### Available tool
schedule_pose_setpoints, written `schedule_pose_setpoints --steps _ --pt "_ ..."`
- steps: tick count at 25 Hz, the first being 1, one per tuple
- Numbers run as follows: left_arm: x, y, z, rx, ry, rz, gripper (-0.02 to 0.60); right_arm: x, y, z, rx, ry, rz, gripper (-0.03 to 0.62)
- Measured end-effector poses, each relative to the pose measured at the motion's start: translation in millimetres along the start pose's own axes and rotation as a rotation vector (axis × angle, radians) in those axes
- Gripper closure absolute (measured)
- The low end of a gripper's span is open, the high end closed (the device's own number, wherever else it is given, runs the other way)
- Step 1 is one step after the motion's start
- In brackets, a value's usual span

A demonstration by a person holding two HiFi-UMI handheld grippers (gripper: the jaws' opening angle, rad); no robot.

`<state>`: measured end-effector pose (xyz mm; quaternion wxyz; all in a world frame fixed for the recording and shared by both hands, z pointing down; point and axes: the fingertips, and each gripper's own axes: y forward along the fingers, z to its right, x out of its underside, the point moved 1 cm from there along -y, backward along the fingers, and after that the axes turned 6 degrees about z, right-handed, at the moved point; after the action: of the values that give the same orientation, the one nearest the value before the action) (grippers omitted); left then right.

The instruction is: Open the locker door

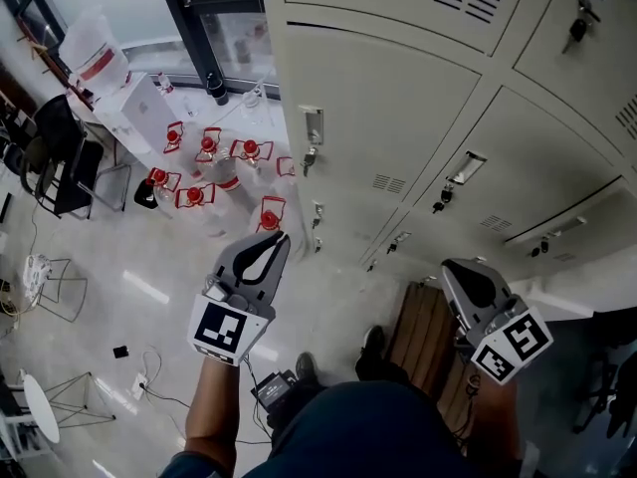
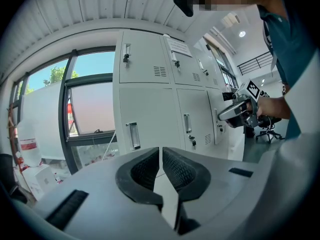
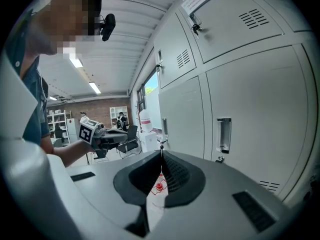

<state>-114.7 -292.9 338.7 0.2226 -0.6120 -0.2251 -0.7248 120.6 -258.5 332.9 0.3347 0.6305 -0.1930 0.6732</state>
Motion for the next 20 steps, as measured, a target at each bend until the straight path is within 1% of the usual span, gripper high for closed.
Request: schedule_pose_setpoints --steps 10,14,20 --pt "6.5 51.0 -27.2 -0.015 0.037 -0.007 0.546 10.9 -5.3 26.0 0.032 0.022 -0.024 0.559" --pt "12.9 70.6 -42.9 -0.028 0.064 -0.014 0.533 18.3 -3.6 37.5 0.04 0.031 -0.033 0.559" --pt "21.8 101.1 -61.5 -0.048 0.065 -0.024 0.507 30.5 -1.2 51.9 0.05 0.05 -0.053 0.559"
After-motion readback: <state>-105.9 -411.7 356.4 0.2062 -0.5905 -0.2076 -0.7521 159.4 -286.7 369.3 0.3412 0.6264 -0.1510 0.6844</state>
